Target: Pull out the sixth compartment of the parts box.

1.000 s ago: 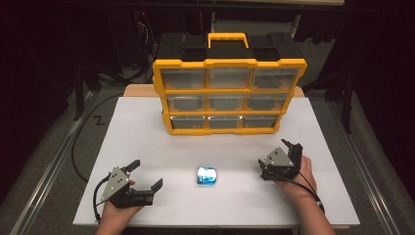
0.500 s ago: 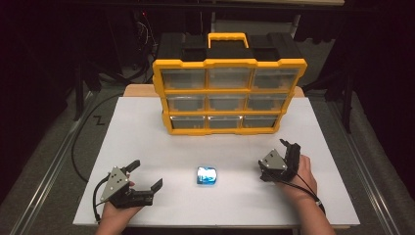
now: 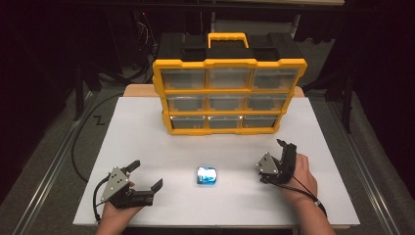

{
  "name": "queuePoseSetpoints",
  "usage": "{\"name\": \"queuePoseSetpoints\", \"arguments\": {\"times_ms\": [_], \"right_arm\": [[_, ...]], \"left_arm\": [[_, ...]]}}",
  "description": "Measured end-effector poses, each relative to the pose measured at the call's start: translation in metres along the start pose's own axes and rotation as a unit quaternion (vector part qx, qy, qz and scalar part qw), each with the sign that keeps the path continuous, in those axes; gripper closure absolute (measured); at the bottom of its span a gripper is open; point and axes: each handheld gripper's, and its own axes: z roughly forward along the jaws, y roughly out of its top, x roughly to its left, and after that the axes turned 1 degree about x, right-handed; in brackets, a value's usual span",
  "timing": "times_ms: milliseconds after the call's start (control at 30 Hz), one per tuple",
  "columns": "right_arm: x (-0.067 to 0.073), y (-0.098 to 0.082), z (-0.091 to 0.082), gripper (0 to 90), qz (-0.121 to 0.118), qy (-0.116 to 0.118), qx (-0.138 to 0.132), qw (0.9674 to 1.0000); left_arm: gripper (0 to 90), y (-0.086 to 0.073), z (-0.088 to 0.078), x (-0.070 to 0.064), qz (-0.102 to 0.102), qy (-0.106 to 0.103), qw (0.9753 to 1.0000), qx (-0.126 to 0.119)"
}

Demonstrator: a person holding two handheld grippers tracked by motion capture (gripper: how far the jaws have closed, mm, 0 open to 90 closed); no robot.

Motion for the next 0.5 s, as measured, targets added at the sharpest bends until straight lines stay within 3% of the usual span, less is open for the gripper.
{"name": "queuePoseSetpoints", "arguments": {"times_ms": [233,300,500], "right_arm": [[0.006,0.005,-0.002,1.1,-0.035,-0.017,0.007,0.9992],[0.007,0.009,-0.003,1.2,-0.072,-0.028,0.004,0.9970],[0.011,0.011,-0.004,1.4,-0.091,-0.039,0.010,0.9950]], "left_arm": [[0.3,0.000,0.001,-0.001,0.002,-0.002,1.0000,0.002],[0.2,0.000,0.001,-0.001,0.003,-0.002,1.0000,0.002],[0.3,-0.001,0.001,0.000,0.002,-0.002,1.0000,0.002]]}}
